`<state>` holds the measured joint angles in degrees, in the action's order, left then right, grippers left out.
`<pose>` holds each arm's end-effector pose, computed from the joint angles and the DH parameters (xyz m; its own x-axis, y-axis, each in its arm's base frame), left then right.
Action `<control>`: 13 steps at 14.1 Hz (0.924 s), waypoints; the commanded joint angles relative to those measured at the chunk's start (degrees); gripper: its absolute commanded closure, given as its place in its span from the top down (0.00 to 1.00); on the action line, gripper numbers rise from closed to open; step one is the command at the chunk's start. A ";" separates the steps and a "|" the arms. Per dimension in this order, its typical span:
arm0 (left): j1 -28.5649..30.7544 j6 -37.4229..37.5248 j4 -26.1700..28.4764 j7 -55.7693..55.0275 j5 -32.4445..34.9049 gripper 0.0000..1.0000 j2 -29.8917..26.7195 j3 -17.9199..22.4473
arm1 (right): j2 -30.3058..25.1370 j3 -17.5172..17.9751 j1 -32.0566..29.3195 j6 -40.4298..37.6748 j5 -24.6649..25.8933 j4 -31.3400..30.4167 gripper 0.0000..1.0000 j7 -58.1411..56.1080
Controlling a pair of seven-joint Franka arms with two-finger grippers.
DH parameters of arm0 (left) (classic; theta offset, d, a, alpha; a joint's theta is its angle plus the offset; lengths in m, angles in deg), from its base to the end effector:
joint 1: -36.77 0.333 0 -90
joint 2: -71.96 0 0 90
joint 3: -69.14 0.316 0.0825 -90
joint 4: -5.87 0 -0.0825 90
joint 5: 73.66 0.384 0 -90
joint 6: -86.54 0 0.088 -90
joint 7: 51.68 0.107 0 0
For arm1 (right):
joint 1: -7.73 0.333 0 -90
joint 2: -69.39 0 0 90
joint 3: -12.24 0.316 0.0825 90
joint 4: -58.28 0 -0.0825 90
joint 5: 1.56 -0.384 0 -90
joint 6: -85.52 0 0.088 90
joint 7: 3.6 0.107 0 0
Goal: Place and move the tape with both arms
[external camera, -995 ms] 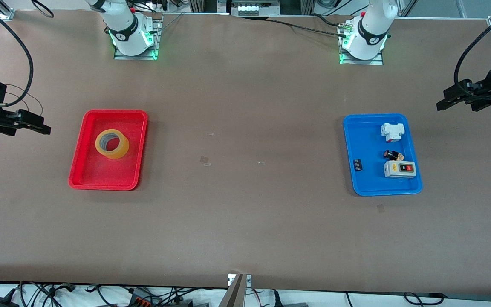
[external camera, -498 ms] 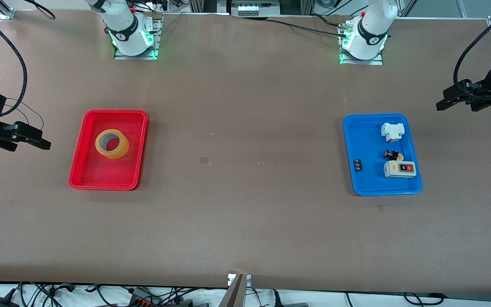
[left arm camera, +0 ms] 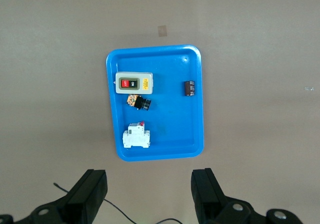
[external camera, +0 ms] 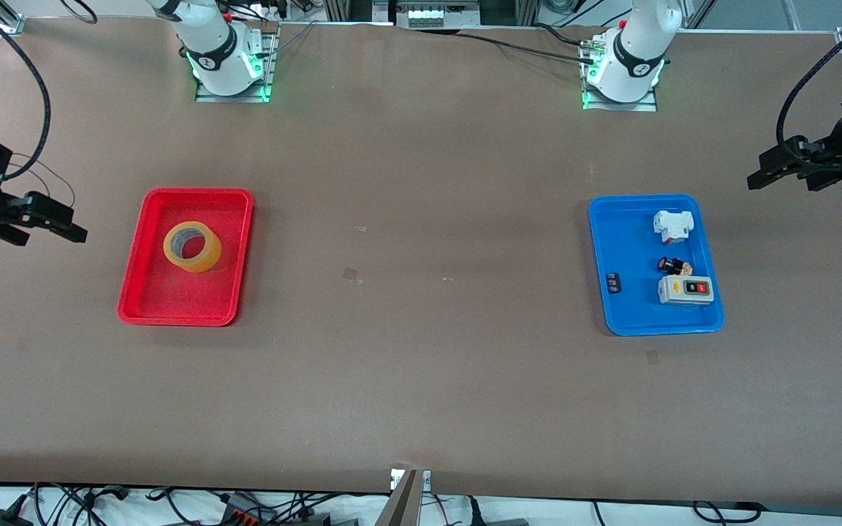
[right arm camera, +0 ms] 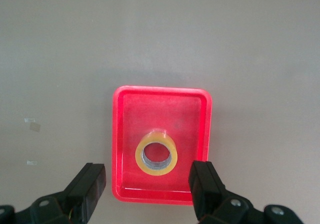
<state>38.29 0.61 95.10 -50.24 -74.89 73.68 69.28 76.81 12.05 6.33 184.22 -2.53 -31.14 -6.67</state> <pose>0.5554 0.0136 0.6082 0.9962 0.0022 -0.0869 0.0043 -0.9997 0.0236 0.6050 -0.0151 0.5678 0.9992 0.0233 0.0333 0.0238 -0.9996 -0.0146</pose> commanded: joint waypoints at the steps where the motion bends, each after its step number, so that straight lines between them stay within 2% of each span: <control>1: 0.24 0.85 -1.70 -0.48 0.87 1.00 0.48 -0.49 | -8.64 -0.25 0.00 4.65 0.62 -11.99 1.00 -1.32; 7: 0.42 0.85 -1.61 -0.48 0.87 1.00 0.56 -0.40 | -8.73 -0.33 0.00 -1.22 0.18 -9.72 1.00 -0.79; 13: 0.16 1.11 -1.26 -0.48 0.87 1.00 0.39 -0.49 | -9.79 -0.33 -0.17 -1.41 0.53 -9.98 1.00 -0.97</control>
<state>38.30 0.69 95.08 -50.28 -74.89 73.69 69.26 68.80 11.95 6.32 183.56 -2.27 -40.62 -6.71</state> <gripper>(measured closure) 0.000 0.000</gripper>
